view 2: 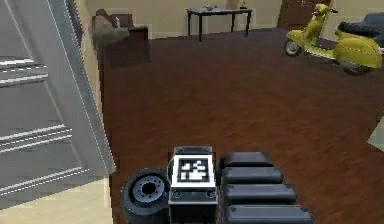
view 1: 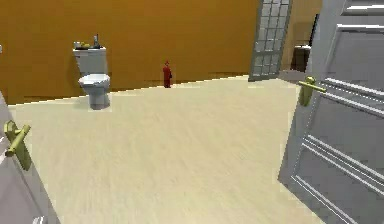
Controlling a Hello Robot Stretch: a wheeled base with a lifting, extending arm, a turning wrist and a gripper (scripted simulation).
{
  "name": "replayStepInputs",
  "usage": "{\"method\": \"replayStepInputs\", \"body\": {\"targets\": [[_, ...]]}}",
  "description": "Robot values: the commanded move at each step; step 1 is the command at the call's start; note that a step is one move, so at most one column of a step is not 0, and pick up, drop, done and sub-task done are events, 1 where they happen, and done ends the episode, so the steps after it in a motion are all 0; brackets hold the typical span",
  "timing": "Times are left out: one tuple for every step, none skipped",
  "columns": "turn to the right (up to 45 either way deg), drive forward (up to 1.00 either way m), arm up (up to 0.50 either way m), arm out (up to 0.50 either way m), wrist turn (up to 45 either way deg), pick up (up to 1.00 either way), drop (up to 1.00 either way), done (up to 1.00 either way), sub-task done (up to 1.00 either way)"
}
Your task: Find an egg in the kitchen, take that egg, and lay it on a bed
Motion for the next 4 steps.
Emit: {"method": "replayStepInputs", "body": {"targets": [[0.0,1.0,0.0,0.0,0.0,0.0,0.0,0.0,0.0],[0.0,0.2,0.0,0.0,0.0,0.0,0.0,0.0,0.0],[30.0,0.0,0.0,0.0,0.0,0.0,0.0,0.0,0.0],[0.0,1.0,0.0,0.0,0.0,0.0,0.0,0.0,0.0]]}}
